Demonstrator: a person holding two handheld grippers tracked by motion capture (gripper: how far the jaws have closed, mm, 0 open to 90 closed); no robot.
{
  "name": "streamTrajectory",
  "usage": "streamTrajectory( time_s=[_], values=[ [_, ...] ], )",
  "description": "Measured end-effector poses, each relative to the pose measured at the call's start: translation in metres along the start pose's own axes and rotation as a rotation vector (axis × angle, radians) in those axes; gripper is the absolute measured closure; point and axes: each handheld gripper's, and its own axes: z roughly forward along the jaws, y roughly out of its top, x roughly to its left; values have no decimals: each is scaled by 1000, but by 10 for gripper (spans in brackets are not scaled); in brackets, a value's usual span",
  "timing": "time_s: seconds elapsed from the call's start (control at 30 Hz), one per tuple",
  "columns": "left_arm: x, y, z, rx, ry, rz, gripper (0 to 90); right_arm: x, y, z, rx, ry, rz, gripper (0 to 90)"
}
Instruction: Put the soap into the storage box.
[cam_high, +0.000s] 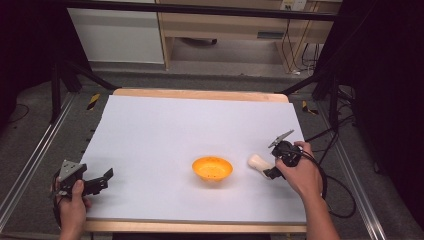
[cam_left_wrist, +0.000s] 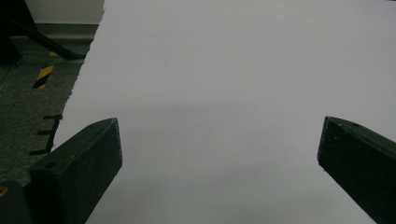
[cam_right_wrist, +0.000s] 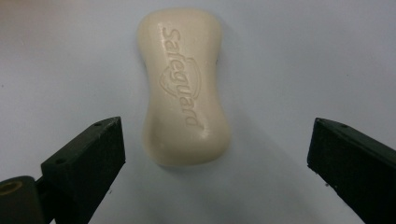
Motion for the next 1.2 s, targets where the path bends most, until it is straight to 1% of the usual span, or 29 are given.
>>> streamTrajectory(
  time_s=[0.03, 0.2, 0.23, 0.33, 0.4, 0.47, 0.5, 0.6, 0.73, 0.8, 0.83, 0.9, 0.97, 1.0, 1.03, 1.07, 1.1, 1.13, 1.17, 1.2],
  values=[
    [0, 0, 0, 1, -2, -2, 0, 0, 3, 1, 11, -1, -6, 54],
    [0, 0, 0, 0, -2, -4, 0, 2, 9, 2, 21, 10, -21, 70],
    [0, 0, 0, 0, -2, -2, 0, 3, 12, 3, 34, 11, -31, 78],
    [0, 0, 0, -1, -2, -3, 0, 5, 16, 6, 45, 23, -34, 85],
    [0, 0, 0, -1, -2, -4, 0, 5, 17, 8, 50, 22, -33, 87],
    [0, 0, 0, -1, -2, -4, 0, 6, 19, 11, 71, 24, -35, 105],
    [0, 0, 0, -1, -1, -3, 0, 7, 21, 14, 76, 29, -56, 122],
    [0, 0, 0, 0, -1, -2, 0, 8, 23, 15, 86, 35, -55, 131],
    [0, 0, 0, -1, -2, -4, 0, 9, 30, 15, 103, 40, -72, 173],
    [0, 0, 0, 0, -3, -4, 0, 9, 31, 15, 108, 42, -71, 178],
    [0, 0, 0, 0, -2, 0, 0, 10, 33, 16, 120, 42, -84, 184],
    [0, 0, 0, -1, -5, -5, 0, 10, 35, 17, 125, 38, -85, 187],
    [0, 0, 0, -2, -5, -6, 0, 10, 38, 20, 145, 45, -84, 224],
    [0, 0, 0, -2, -5, -5, 0, 10, 38, 20, 145, 45, -84, 224],
    [0, 0, 0, -2, -5, -5, 0, 9, 40, 23, 164, 52, -93, 256],
    [0, 0, 0, -2, -5, -5, 0, 9, 40, 23, 164, 52, -93, 256],
    [0, 0, 0, -1, -6, -5, 0, 9, 42, 25, 179, 55, -85, 315],
    [0, 0, 0, -1, -6, -5, 0, 9, 42, 25, 179, 55, -85, 315],
    [0, 0, 0, 0, -6, -5, 0, 8, 43, 27, 189, 58, -88, 343],
    [0, 0, 0, 0, -6, -5, 0, 8, 43, 27, 189, 58, -88, 343]
  ],
)
